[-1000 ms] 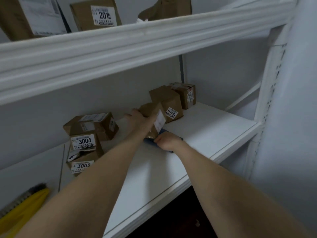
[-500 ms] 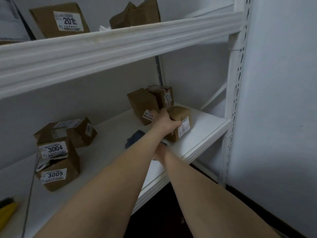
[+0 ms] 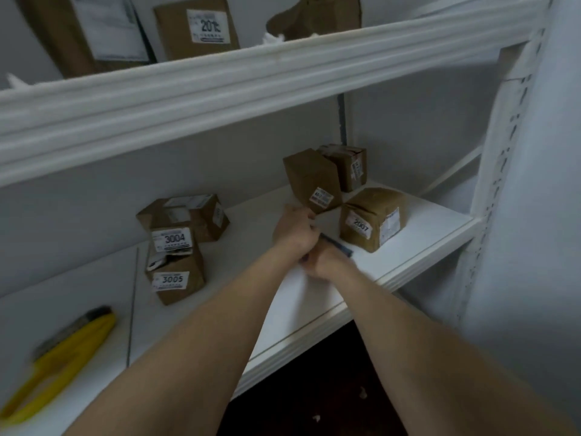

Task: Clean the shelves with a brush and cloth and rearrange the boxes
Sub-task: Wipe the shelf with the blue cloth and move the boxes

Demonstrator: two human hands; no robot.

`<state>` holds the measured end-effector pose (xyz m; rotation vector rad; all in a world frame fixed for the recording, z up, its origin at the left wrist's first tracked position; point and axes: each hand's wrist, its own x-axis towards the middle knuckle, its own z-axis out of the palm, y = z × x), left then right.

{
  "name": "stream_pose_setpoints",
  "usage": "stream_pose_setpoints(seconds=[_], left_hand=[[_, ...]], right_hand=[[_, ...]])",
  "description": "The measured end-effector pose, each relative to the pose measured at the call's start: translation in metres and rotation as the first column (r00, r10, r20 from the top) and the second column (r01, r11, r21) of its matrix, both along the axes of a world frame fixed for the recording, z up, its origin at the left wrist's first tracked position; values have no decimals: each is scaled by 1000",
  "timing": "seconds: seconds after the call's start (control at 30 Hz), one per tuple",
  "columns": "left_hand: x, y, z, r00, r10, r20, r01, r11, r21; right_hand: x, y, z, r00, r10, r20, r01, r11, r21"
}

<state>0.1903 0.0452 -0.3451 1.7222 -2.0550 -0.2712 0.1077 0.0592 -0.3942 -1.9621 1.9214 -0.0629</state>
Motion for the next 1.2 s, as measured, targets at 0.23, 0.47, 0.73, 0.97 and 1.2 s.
stream_pose_setpoints(seconds=[0.23, 0.47, 0.73, 0.97, 1.2], left_hand=[[100, 27, 41, 986, 155, 60, -127, 934, -334], [189, 55, 61, 909, 403, -102, -409, 823, -394], [257, 67, 47, 704, 605, -371, -616, 781, 105], [253, 71, 40, 590, 528, -611, -359, 849, 387], [247, 73, 41, 545, 499, -673, -207, 858, 469]], right_hand=[[66, 4, 6, 995, 97, -6, -96, 995, 40], [138, 31, 6, 974, 224, 21, -224, 974, 35], [153, 25, 41, 929, 88, 359, -33, 987, -158], [204, 33, 78, 185, -160, 970, 21, 987, 159], [225, 29, 83, 206, -276, 939, -32, 957, 288]])
